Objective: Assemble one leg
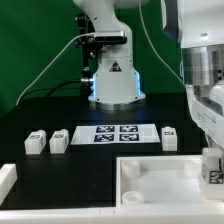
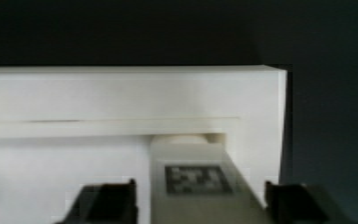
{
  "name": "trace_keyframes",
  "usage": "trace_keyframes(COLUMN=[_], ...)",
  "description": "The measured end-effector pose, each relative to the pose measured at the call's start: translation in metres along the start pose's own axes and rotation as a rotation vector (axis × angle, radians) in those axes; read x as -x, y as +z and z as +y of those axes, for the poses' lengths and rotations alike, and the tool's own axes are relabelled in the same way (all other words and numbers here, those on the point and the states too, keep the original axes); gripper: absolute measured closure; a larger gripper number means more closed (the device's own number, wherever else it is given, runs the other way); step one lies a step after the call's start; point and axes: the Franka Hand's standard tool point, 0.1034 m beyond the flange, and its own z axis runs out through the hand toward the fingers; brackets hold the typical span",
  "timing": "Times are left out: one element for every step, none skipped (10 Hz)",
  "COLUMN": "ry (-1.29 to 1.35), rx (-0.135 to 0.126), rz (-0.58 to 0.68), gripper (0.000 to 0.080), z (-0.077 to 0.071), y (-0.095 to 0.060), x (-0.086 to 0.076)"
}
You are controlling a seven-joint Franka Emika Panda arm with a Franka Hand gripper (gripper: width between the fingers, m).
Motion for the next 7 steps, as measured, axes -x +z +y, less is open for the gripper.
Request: trace_keyframes(ry=[-0.002, -0.208, -0.401, -0.593, -0.704, -0.776, -0.886], rx=[0.0, 0.003, 0.012, 0.018, 0.017, 0.018, 0.018], rz=[0.0, 0.003, 0.001, -0.003, -0.003, -0.003, -0.003], gripper=[0.0281, 0.0281, 0.0174, 0.0157, 0.0157, 0.0151, 0.0151], z=[0.0, 0.0, 0.001, 0.001, 0.001, 0.001, 0.001], y=[0.0, 0.0, 0.0, 0.0, 0.0, 0.0, 0.0], x=[0.0, -0.004, -0.006, -0.009, -0.01, -0.01, -0.011])
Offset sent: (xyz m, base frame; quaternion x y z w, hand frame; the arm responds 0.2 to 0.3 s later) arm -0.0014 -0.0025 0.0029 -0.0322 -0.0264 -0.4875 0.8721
